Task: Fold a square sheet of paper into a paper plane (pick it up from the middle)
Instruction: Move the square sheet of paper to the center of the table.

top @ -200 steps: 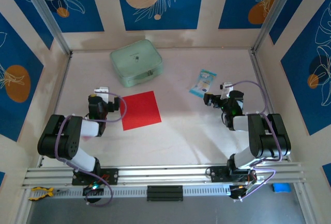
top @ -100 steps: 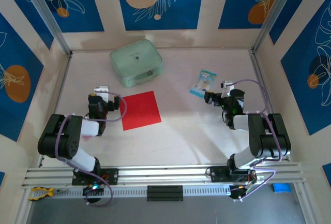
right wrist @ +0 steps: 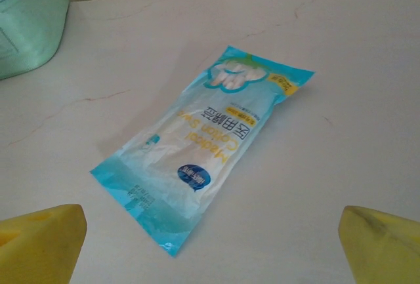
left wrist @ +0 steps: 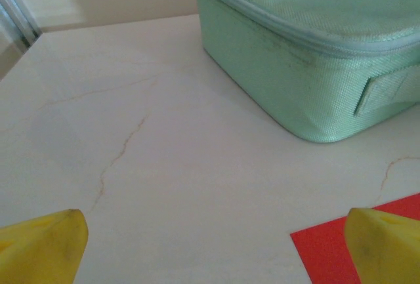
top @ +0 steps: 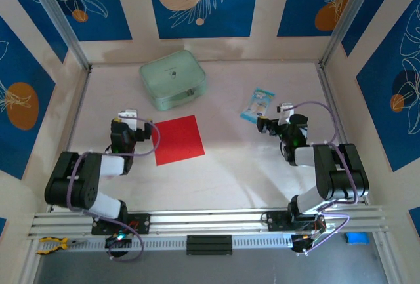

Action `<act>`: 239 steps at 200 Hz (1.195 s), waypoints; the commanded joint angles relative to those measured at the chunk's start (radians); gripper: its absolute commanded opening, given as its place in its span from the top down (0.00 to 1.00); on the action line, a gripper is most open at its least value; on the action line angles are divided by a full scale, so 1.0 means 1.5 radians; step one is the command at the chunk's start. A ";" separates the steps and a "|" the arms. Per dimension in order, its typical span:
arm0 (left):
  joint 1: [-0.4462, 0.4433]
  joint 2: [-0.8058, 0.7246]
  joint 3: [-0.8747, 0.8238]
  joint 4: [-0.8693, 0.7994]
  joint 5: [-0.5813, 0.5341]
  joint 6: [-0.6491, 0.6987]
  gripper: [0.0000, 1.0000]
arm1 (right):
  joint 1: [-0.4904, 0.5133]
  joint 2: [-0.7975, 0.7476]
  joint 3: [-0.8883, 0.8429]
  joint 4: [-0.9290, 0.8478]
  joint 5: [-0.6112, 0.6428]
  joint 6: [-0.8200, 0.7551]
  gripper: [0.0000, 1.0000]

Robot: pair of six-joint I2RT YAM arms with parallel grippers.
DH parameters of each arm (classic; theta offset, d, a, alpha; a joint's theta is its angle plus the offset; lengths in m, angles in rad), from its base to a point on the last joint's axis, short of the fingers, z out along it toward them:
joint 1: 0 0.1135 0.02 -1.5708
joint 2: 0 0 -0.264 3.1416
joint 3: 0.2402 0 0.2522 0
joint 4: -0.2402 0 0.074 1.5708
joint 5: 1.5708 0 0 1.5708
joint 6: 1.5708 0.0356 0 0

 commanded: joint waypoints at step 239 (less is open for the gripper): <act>-0.226 0.201 0.420 -0.745 0.224 -0.336 0.00 | 0.205 -0.145 0.215 -0.633 -0.200 0.429 0.01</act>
